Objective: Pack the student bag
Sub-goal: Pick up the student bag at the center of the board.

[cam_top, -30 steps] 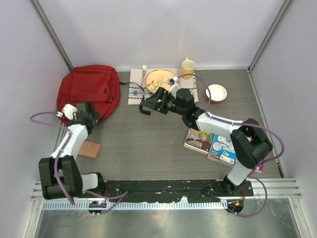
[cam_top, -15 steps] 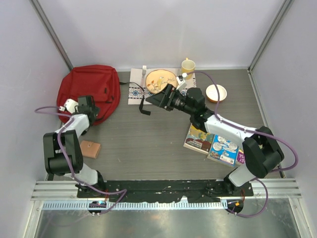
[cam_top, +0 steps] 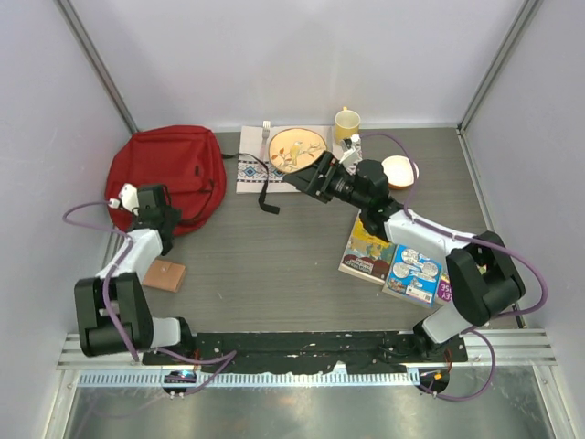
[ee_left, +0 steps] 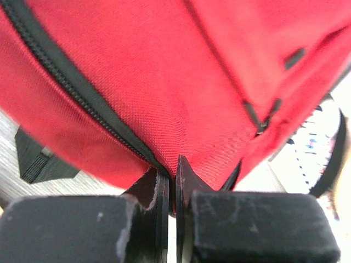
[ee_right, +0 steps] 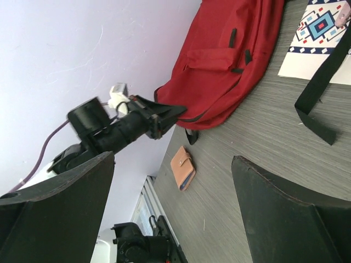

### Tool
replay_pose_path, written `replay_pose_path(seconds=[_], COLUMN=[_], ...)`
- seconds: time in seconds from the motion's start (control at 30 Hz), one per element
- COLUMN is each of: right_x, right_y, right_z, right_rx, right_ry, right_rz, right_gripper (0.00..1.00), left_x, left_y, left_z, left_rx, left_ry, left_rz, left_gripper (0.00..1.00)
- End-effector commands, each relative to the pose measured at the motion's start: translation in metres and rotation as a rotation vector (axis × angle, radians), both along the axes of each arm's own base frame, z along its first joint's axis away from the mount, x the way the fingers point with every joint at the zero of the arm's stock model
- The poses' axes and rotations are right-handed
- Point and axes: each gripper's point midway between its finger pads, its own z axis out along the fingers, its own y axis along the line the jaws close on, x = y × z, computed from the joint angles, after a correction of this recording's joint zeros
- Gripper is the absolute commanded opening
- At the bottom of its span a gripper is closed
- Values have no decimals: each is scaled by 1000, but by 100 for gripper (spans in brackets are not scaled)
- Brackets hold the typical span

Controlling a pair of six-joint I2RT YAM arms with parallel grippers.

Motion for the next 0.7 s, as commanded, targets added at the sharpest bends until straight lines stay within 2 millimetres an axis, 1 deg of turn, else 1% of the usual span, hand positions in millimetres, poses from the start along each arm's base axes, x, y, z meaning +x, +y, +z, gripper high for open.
replay_pose_path(seconds=[0.0, 0.03, 0.07, 0.1, 0.13, 0.2, 0.23, 0.3, 0.33, 0.4, 0.43, 0.47, 0.57, 0.63, 0.67], right_x=[7, 9, 11, 11, 12, 11, 12, 10, 10, 10, 10, 11, 12, 13, 13], right_y=[-2, -2, -2, -1, 0, 3, 4, 7, 8, 10, 10, 9, 11, 13, 13], right_z=[4, -2, -7, -9, -14, -16, -17, -17, -18, -22, -23, -25, -28, -31, -32], right_rx=[28, 22, 19, 19, 23, 32, 44, 60, 62, 64, 63, 63, 59, 59, 57], right_ry=[-20, -8, 4, 12, 23, 30, 36, 36, 40, 55, 56, 63, 80, 87, 91], right_rz=[8, 9, 9, 13, 16, 37, 44, 67, 71, 76, 81, 78, 84, 93, 98], right_gripper=[93, 93, 93, 93, 93, 93, 93, 93, 93, 93, 93, 93, 93, 93, 93], left_x=[8, 6, 6, 3, 3, 1, 1, -1, -1, -4, -7, -10, -23, -32, -37], left_y=[-13, -20, -23, -26, -31, -35, -46, -53, -57, -69, -72, -79, -87, -91, -92], left_z=[76, 87, 97, 117, 129, 151, 163, 175, 188, 201, 211, 216, 228, 228, 232], left_rx=[34, 41, 51, 72, 85, 113, 110, 112, 118, 116, 120, 120, 121, 116, 123], left_ry=[-232, -255, -284, -335, -353, -395, -415, -429, -458, -494, -517, -527, -540, -531, -546], left_rz=[-120, -176, -199, -226, -272, -313, -381, -428, -459, -527, -547, -591, -634, -659, -657], left_gripper=[0, 0, 0, 0, 0, 0, 0, 0, 0, 0, 0, 0, 0, 0, 0])
